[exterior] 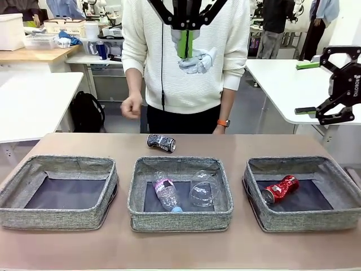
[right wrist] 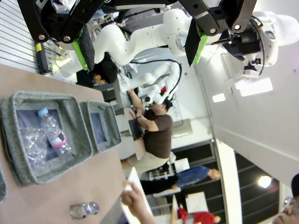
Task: Sort the waste into the appropriate baskets.
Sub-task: Place the picked waste into the Fabric basket indicated by the person.
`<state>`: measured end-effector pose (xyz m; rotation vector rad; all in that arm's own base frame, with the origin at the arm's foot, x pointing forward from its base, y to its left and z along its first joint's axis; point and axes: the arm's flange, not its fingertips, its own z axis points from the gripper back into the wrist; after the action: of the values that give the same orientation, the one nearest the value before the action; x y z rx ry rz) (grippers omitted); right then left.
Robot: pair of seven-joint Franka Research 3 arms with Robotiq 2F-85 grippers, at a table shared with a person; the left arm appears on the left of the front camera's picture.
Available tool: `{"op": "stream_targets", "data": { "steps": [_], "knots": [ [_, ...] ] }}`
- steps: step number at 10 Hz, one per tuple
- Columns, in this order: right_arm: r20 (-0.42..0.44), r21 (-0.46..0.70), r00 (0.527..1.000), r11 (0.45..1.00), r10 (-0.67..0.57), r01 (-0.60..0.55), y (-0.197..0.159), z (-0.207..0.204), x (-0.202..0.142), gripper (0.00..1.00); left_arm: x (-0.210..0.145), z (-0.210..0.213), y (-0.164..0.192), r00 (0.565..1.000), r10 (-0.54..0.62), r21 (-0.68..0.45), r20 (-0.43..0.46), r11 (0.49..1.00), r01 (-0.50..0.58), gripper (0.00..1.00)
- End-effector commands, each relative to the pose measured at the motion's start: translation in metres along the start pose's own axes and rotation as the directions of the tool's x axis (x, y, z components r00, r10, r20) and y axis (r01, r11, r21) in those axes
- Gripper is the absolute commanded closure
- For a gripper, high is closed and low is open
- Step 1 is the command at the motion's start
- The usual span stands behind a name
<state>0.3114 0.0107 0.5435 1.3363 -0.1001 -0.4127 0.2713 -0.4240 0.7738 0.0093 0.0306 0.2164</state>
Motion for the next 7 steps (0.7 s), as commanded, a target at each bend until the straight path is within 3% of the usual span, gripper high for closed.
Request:
{"op": "stream_targets", "data": {
  "steps": [1, 7],
  "knots": [
    [-0.003, 0.026, 1.000, 1.000, 0.005, -0.005, 0.0027, -0.0005, 0.0001, 0.00, -0.0017, -0.0023, 0.0069, 1.000, 0.016, -0.002, 0.004, 1.000, -0.016, 0.99],
    [-0.003, 0.026, 1.000, 1.000, 0.005, -0.005, 0.0027, -0.0005, 0.0001, 0.00, -0.0017, -0.0023, 0.0069, 1.000, 0.016, -0.002, 0.004, 1.000, -0.016, 0.99]
  ]
}}
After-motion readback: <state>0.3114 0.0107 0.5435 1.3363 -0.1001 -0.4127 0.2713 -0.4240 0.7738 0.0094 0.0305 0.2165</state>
